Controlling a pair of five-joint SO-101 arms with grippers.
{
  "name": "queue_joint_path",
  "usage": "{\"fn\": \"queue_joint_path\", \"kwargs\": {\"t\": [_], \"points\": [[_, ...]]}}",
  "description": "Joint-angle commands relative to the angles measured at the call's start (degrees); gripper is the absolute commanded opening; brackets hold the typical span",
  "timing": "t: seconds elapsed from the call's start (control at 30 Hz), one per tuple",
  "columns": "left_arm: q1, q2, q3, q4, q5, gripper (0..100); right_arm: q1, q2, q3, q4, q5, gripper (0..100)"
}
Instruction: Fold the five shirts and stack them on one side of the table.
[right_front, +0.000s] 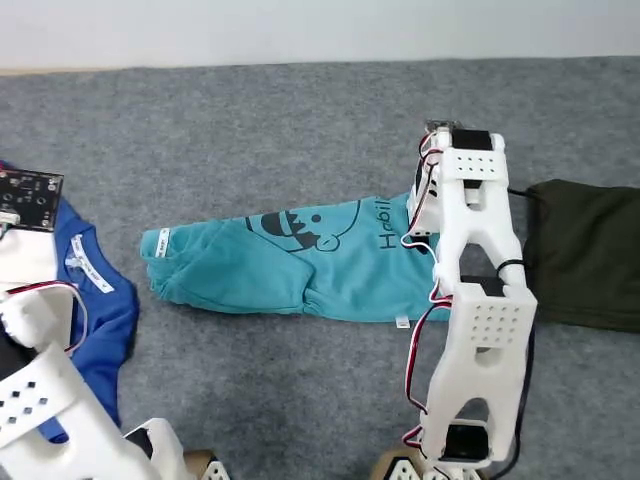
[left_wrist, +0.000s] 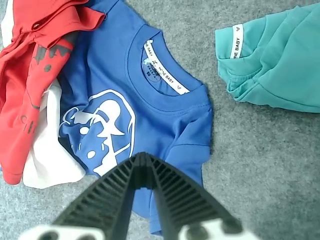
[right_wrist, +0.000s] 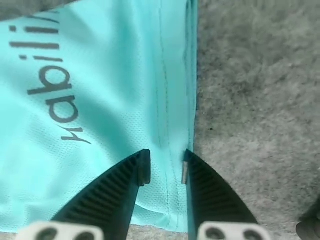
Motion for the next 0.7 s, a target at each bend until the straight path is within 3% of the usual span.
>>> {"fn": "queue_joint_path", "kwargs": {"t": [0.0, 0.33, 0.5, 0.67], "points": [[0.3, -0.3, -0.3, -1.1, -0.4, 0, -0.2, -1.2, -0.4, 0.0, -0.4, 13.6], [0.3, -0.3, -0.3, -1.1, -0.4, 0, 1.4, -0.6, -0.4, -0.6, -0.2, 13.1], [0.3, -0.3, 0.3, -1.5, -0.4, 0, 1.4, -0.6, -0.4, -1.8, -0.1, 5.1], [0.3, -0.7, 1.7, -1.7, -0.4, 0, 1.2, -1.1, -0.5, -2.3, -0.1, 4.6]]}}
